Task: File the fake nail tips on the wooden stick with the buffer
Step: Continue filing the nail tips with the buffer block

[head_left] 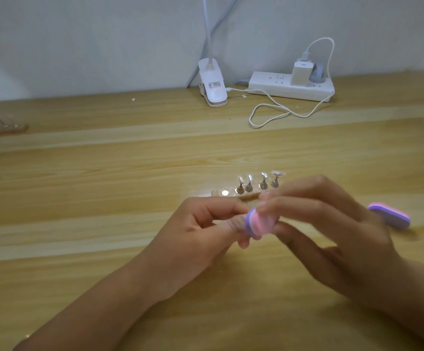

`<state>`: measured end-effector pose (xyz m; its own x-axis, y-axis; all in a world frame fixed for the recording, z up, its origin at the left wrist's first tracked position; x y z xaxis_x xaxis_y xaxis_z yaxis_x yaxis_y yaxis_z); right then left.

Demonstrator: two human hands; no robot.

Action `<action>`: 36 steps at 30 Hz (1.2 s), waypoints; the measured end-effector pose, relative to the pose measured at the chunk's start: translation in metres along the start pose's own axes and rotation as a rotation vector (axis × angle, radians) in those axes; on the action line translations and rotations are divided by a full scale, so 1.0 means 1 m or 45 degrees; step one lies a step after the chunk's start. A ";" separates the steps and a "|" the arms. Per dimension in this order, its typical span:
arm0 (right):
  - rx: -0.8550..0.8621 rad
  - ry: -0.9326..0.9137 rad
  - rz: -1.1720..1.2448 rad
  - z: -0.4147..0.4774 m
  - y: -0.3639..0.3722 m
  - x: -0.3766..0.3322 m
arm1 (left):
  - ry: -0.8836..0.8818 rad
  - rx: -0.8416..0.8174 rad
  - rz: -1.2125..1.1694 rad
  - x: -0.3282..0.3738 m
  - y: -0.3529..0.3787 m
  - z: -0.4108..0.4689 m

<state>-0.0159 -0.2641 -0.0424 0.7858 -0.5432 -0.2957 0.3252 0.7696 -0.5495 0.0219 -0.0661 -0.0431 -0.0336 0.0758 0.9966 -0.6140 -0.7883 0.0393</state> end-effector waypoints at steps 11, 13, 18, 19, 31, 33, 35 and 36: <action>-0.105 0.156 -0.019 -0.001 -0.001 0.012 | 0.266 0.264 0.495 -0.007 -0.003 0.001; -0.110 0.179 -0.012 -0.002 0.001 0.011 | 0.307 0.292 0.566 -0.006 -0.003 0.001; -0.096 0.138 -0.064 -0.001 0.000 0.011 | 0.366 0.326 0.635 -0.003 -0.001 0.000; -0.090 0.160 -0.068 -0.001 -0.001 0.013 | 0.366 0.339 0.647 -0.003 -0.001 0.000; -0.148 0.030 -0.033 -0.003 0.009 0.006 | 0.367 0.296 0.572 -0.004 0.001 0.000; -0.148 0.043 -0.057 -0.002 0.004 0.010 | 0.358 0.329 0.577 -0.005 0.000 0.000; -0.115 0.107 -0.057 0.001 -0.002 0.015 | 0.340 0.372 0.580 -0.004 0.000 0.001; -0.109 0.111 -0.045 0.001 -0.002 0.014 | 0.331 0.377 0.561 -0.004 0.001 0.001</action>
<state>-0.0052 -0.2729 -0.0449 0.7248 -0.5996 -0.3393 0.3032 0.7199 -0.6244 0.0227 -0.0676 -0.0473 -0.4503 -0.1799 0.8746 -0.2532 -0.9136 -0.3183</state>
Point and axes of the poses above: each hand's wrist, its own z-axis towards the middle knuckle, its own y-axis out of the palm, x = y × z, the point moved 1 cm from there along z, towards the middle knuckle, and after that the axes turned 3 degrees about x, right-handed, at the moved point
